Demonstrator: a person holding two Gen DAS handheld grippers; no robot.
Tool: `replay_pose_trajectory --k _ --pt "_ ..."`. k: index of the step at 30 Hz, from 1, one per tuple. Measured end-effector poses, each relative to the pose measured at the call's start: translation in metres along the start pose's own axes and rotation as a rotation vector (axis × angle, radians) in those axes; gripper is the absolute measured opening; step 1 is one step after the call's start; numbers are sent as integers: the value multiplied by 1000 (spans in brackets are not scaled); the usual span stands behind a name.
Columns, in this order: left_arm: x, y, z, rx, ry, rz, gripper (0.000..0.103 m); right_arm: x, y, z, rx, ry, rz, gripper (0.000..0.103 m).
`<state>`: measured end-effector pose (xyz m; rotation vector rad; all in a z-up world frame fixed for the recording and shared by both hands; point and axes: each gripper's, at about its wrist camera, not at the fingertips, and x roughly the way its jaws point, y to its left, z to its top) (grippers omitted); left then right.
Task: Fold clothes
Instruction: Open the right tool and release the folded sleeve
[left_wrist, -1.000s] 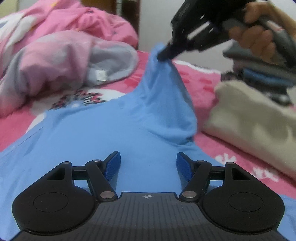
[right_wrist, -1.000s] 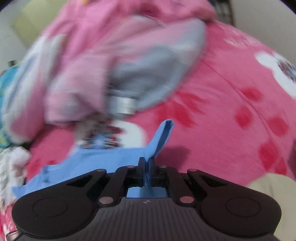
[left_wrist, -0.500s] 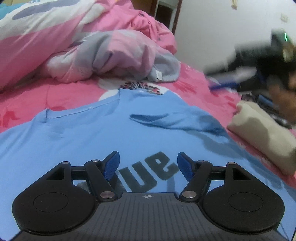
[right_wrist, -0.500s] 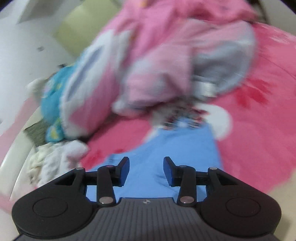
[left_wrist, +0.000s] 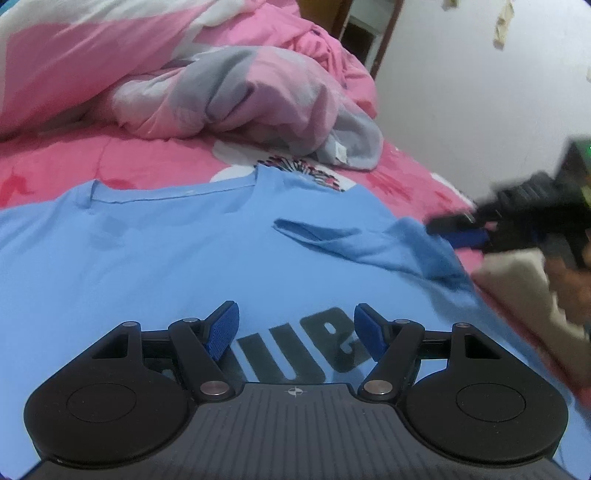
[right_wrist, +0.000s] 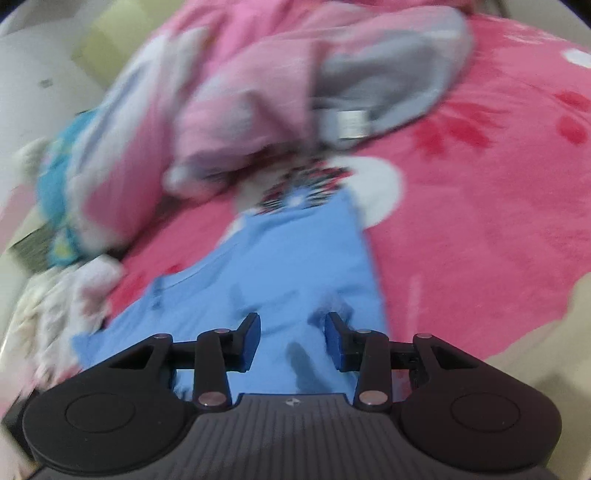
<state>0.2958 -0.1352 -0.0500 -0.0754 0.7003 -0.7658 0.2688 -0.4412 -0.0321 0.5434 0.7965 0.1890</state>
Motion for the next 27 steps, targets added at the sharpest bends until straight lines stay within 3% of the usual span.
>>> replay_pose_trajectory --k 2,5,8,12,21,26,27 --pt "1 6 3 -42 0 -8 69 -2 16 -19 -133 26 10 41" --pt "3 13 10 -101 -1 -16 70 -2 42 -50 -367 43 -50 41" --pt "8 17 20 -149 -4 -20 69 -8 63 -77 -545 3 -114 40" --pt "19 14 35 -151 -14 1 69 -26 70 -86 -584 -120 -173 40" --pt "45 -15 60 -54 -19 22 69 -23 75 -109 -674 -189 -228 41" --pt "72 -37 70 29 -3 28 69 1 84 -119 -789 -154 -301 39" --pt "79 -41 71 43 5 31 69 7 83 -120 -789 -125 -296 33"
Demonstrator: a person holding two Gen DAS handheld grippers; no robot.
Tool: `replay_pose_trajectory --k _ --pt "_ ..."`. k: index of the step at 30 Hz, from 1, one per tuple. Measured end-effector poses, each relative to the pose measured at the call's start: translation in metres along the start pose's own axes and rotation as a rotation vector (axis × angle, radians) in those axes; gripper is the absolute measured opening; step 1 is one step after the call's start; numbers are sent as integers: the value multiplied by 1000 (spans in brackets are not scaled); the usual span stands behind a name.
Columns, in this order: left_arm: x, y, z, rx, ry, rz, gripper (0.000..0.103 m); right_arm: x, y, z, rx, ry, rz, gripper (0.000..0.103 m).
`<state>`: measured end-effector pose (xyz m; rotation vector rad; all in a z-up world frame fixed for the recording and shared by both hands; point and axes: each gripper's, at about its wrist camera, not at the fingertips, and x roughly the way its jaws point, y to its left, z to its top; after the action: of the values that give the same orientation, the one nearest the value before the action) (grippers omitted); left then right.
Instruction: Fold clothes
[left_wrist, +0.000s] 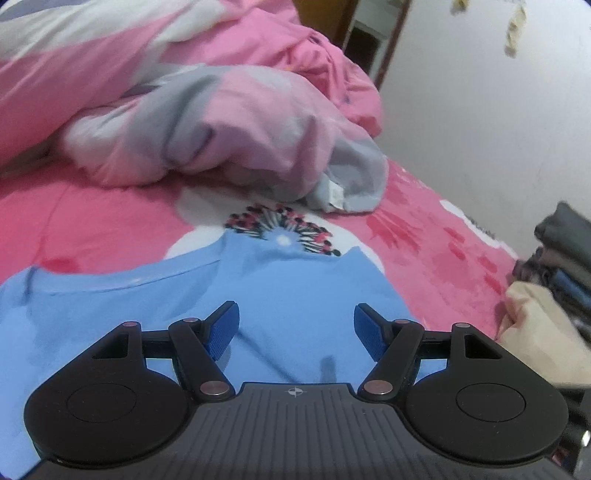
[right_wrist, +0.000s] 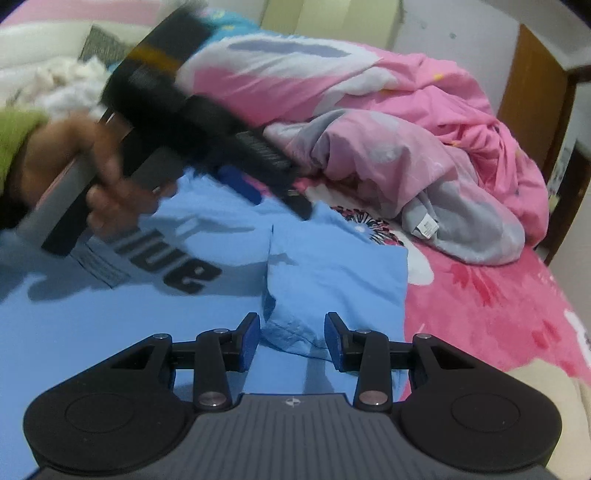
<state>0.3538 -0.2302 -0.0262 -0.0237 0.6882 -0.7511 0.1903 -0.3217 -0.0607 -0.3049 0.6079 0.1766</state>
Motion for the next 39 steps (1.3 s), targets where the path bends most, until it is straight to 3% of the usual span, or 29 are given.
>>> replay_pose_trajectory --k 4,7,10,14,17,20,21,26,32,35,39 --pt "17 -5 -8 48 39 31 69 -5 -1 -5 7 23 50 30" --pt "2 -7 -11 81 -27 31 69 -28 -20 -8 119 -17 84 34" --pt "-22 -18 -15 164 -77 -17 69 -45 -38 -13 201 -55 -21 34" --pt "-43 -46 -34 333 -57 -149 69 -34 -44 -13 195 16 -210 32" --pt "-51 -68 -60 482 -43 -248 69 -18 -40 -11 170 71 -236 31" --pt "-43 -81 -81 553 -6 -273 63 -3 -39 -13 149 111 -289 26" --pt "-38 -82 -85 557 22 -279 62 3 -40 -14 143 124 -308 22" --pt "-30 -76 -84 513 66 -324 63 4 -45 -20 186 136 -396 22" --pt "-37 -71 -82 448 99 -326 65 -5 -45 -21 212 109 -401 24" --pt "-53 -62 -76 360 102 -294 67 -18 -48 -18 240 102 -414 25" --pt "-100 -27 -69 176 47 -241 69 -49 -53 -15 342 58 -363 27"
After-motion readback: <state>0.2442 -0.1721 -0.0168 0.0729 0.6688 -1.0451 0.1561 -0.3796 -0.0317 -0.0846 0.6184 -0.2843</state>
